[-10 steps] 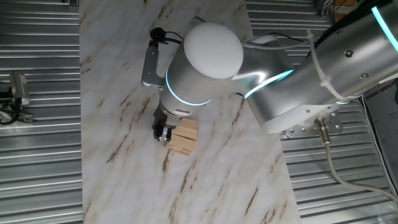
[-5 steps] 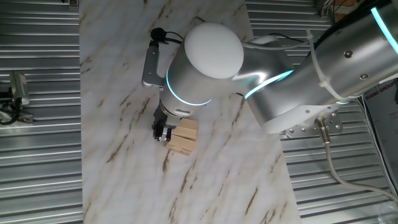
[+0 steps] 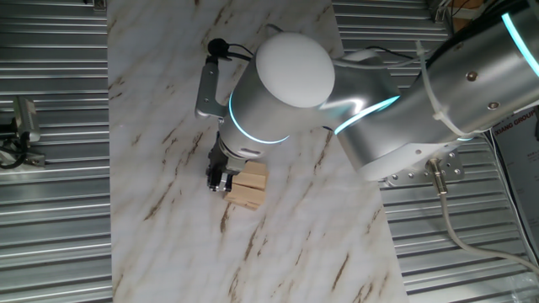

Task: Play Jenga

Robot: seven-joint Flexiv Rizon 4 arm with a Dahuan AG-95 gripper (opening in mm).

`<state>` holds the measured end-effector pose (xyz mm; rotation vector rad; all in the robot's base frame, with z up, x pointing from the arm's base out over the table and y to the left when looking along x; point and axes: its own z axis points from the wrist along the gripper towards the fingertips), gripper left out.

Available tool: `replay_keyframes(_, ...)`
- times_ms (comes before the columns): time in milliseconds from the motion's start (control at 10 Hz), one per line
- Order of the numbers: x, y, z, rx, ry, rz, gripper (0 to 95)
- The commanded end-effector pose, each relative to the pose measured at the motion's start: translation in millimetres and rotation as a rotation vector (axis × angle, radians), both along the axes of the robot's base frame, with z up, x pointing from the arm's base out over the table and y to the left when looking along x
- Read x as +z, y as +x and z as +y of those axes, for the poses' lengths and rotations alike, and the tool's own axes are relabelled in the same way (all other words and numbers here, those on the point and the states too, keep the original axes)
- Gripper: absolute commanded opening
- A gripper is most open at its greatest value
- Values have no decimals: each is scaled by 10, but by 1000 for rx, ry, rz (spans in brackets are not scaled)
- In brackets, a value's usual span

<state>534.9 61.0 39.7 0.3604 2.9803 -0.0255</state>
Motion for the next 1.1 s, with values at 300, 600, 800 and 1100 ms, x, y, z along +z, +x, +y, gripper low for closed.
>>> replay_keyframes(300, 0, -2, -8, -1, -4, -8, 0)
replay_keyframes(600, -6, 0, -9, -1, -3, -17, 0)
replay_keyframes(800, -7, 0, -9, -1, -3, -16, 0)
replay_keyframes(1100, -15, 3, -11, 0, -3, -16, 0)
